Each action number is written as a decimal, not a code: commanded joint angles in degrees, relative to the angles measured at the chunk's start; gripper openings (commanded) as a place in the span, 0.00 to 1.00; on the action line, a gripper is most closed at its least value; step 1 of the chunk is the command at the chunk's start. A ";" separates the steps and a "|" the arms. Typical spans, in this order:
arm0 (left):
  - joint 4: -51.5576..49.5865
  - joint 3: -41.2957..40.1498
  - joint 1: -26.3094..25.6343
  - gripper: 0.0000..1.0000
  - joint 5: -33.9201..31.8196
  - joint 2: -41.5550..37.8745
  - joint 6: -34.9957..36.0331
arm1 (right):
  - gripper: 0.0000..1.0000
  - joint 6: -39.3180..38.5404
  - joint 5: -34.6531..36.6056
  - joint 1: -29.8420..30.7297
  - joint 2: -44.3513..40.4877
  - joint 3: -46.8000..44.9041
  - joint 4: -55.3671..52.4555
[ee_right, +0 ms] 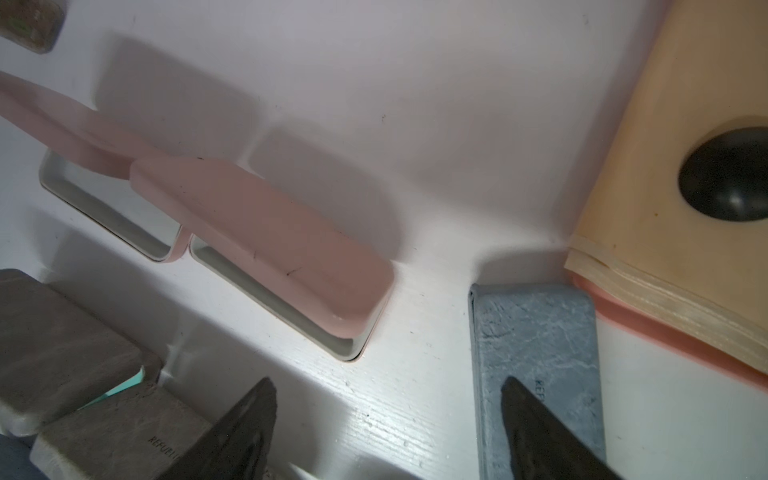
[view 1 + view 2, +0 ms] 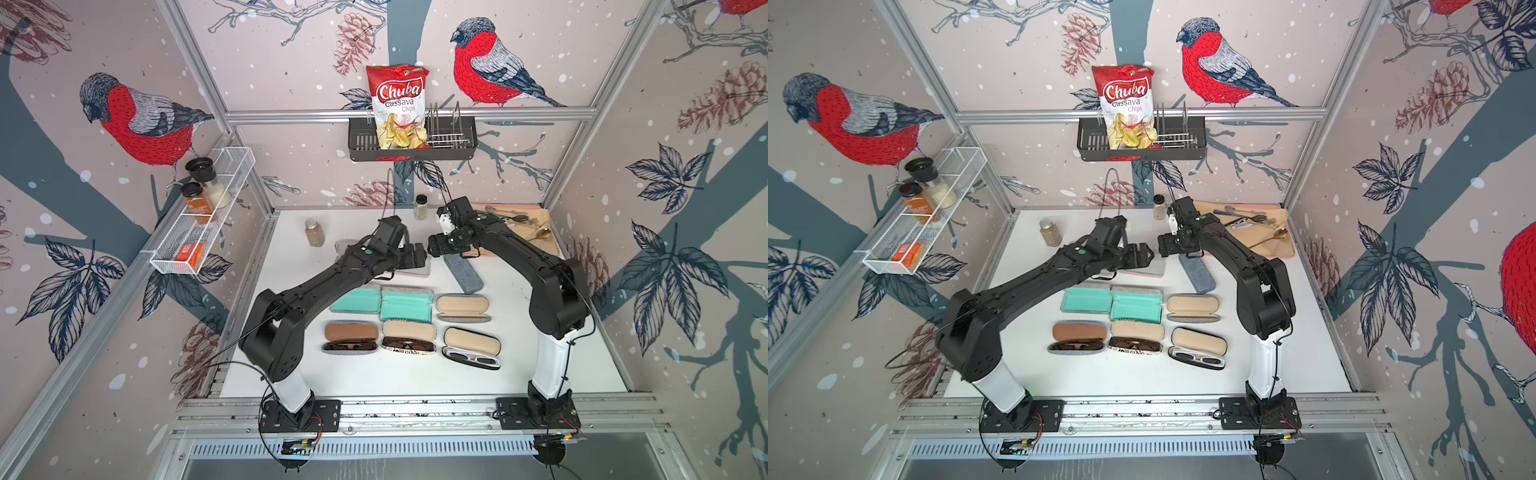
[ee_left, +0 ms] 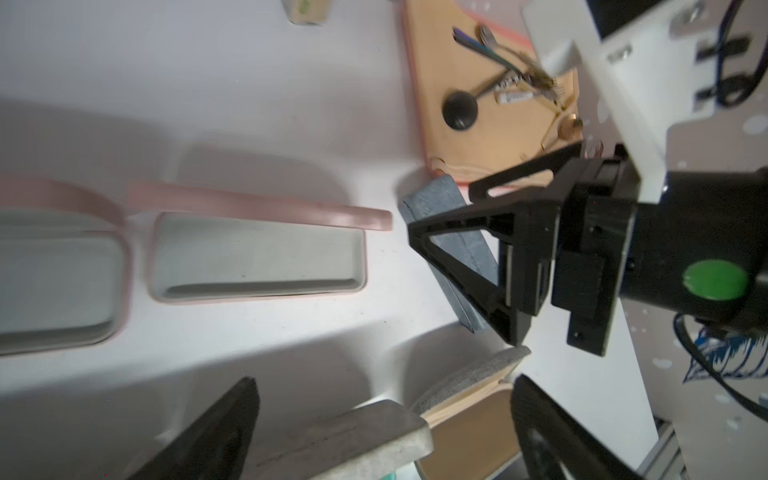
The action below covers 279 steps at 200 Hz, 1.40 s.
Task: Close the glasses case
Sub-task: Move the glasses case to the center of the board.
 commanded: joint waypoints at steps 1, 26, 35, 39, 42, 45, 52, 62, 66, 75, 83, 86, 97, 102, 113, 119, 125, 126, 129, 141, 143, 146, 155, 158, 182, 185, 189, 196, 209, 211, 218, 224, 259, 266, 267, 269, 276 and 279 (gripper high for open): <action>3.93 -4.79 1.75 0.96 -3.04 -5.59 -1.79 | 0.90 -4.11 0.93 1.26 2.16 2.06 -0.68; 4.13 -8.80 2.68 0.96 -6.55 -11.39 -1.72 | 0.90 -6.09 2.47 3.15 5.10 4.44 -0.79; 3.99 -9.79 3.24 0.95 -6.83 -12.85 -1.94 | 0.90 -6.62 2.87 3.69 6.09 5.30 -1.05; 4.02 -10.20 3.43 0.95 -6.86 -13.47 -2.10 | 0.90 -6.85 2.89 3.89 6.34 5.60 -1.08; 4.12 -10.51 3.63 0.95 -6.91 -13.91 -2.25 | 0.90 -6.98 2.89 4.00 6.63 5.85 -1.10; 4.21 -10.81 3.81 0.95 -6.95 -14.35 -2.34 | 0.90 -7.13 2.83 4.13 6.88 6.00 -1.15; 4.52 -11.58 4.21 0.95 -7.01 -15.27 -2.60 | 0.90 -7.35 2.84 4.49 7.38 6.59 -1.33; 4.94 -12.68 4.85 0.95 -6.77 -16.35 -2.91 | 0.90 -7.62 3.48 4.96 8.03 7.30 -1.57; 4.96 -13.04 5.20 0.95 -6.62 -16.68 -3.00 | 0.90 -7.75 3.79 5.12 8.26 7.53 -1.60; 5.25 -13.77 5.76 0.96 -6.19 -17.24 -3.28 | 0.90 -7.97 4.41 5.33 8.86 8.14 -1.84; 5.53 -14.29 6.20 0.95 -5.62 -17.63 -3.49 | 0.90 -8.13 4.64 5.43 9.39 8.83 -2.09; 5.66 -14.48 6.36 0.95 -5.44 -17.76 -3.50 | 0.90 -8.15 4.67 5.43 9.59 9.09 -2.31; 6.06 -15.20 6.80 0.95 -5.00 -18.03 -3.75 | 0.90 -8.32 4.83 5.43 10.37 10.01 -2.85; 6.16 -15.53 6.96 0.95 -4.78 -17.99 -3.88 | 0.89 -8.41 4.84 5.39 10.80 10.49 -3.13; 6.43 -15.92 7.10 0.95 -4.60 -17.99 -3.93 | 0.88 -8.57 4.65 5.51 11.61 11.40 -3.81; 6.55 -16.16 7.23 0.95 -4.52 -17.92 -4.08 | 0.88 -8.68 4.56 5.56 11.92 11.76 -4.05; 6.77 -16.37 7.34 0.95 -4.34 -17.90 -4.20 | 0.88 -8.77 4.56 5.67 12.06 11.90 -4.16; 6.78 -16.38 7.35 0.95 -4.33 -17.90 -4.17 | 0.88 -8.77 4.56 5.68 12.08 11.90 -4.11; 6.84 -16.38 7.40 0.95 -4.24 -17.82 -4.15 | 0.87 -8.88 4.52 5.74 12.18 11.98 -4.14; 7.36 -16.39 7.54 0.95 -3.92 -17.73 -4.41 | 0.86 -8.99 4.56 5.87 12.52 11.96 -4.13; 7.40 -16.39 7.60 0.96 -3.88 -17.73 -4.50 | 0.86 -9.02 4.56 5.87 12.61 11.99 -4.12; 7.57 -16.39 7.62 0.95 -3.82 -17.66 -4.58 | 0.86 -9.03 4.56 5.87 12.70 12.06 -4.08; 7.85 -17.67 7.62 0.95 -3.54 -17.56 -4.76 | 0.85 -9.20 4.42 5.96 12.95 12.17 -4.08; 8.00 -17.82 7.67 0.95 -3.48 -17.48 -4.78 | 0.84 -9.21 4.41 5.96 13.13 12.13 -4.16; 8.39 -18.14 7.80 0.95 -2.95 -16.95 -5.08 | 0.81 -9.46 4.21 6.20 14.12 12.73 -4.61; 8.46 -18.14 7.80 0.96 -2.87 -16.87 -5.07 | 0.80 -9.54 4.17 6.22 14.21 12.82 -4.59; 8.47 -18.14 7.91 0.95 -2.78 -16.72 -5.18 | 0.80 -9.60 4.08 6.28 14.38 12.85 -4.65; 8.55 -18.20 7.89 0.95 -2.73 -16.67 -5.25 | 0.78 -9.65 4.12 6.38 14.53 12.90 -4.72; 8.73 -18.37 7.97 0.95 -2.56 -16.42 -5.25 | 0.76 -9.65 3.88 6.48 14.91 13.13 -4.75; 8.73 -18.37 7.97 0.95 -2.51 -16.37 -5.26 | 0.75 -9.61 3.82 6.49 14.90 13.07 -4.71; 8.86 -18.43 8.06 0.95 -2.38 -16.25 -5.32 | 0.73 -9.56 3.86 6.56 15.03 13.18 -4.67; 8.91 -18.41 8.11 0.95 -2.25 -16.10 -5.31 | 0.71 -9.56 3.85 6.65 15.17 13.21 -4.60; 9.22 -18.63 8.25 0.96 -1.35 -15.54 -5.83 | 0.54 -9.48 4.30 6.93 15.33 13.24 -4.58; 9.34 -18.67 8.24 0.95 -1.26 -15.44 -5.92 | 0.50 -9.39 4.39 7.01 15.34 13.24 -4.56; 9.34 -18.67 8.24 0.95 -1.29 -15.44 -5.92 | 0.50 -9.39 4.39 7.01 15.31 13.23 -4.57; 9.35 -18.69 8.24 0.95 -1.21 -15.44 -5.93 | 0.49 -9.39 4.39 7.01 15.35 13.25 -4.52; 9.44 -18.78 8.25 0.96 -1.08 -15.31 -6.04 | 0.46 -9.30 4.43 7.01 15.36 13.23 -4.57; 9.45 -18.76 8.24 0.96 -0.99 -15.27 -6.07 | 0.45 -9.30 4.54 7.00 15.38 13.23 -4.58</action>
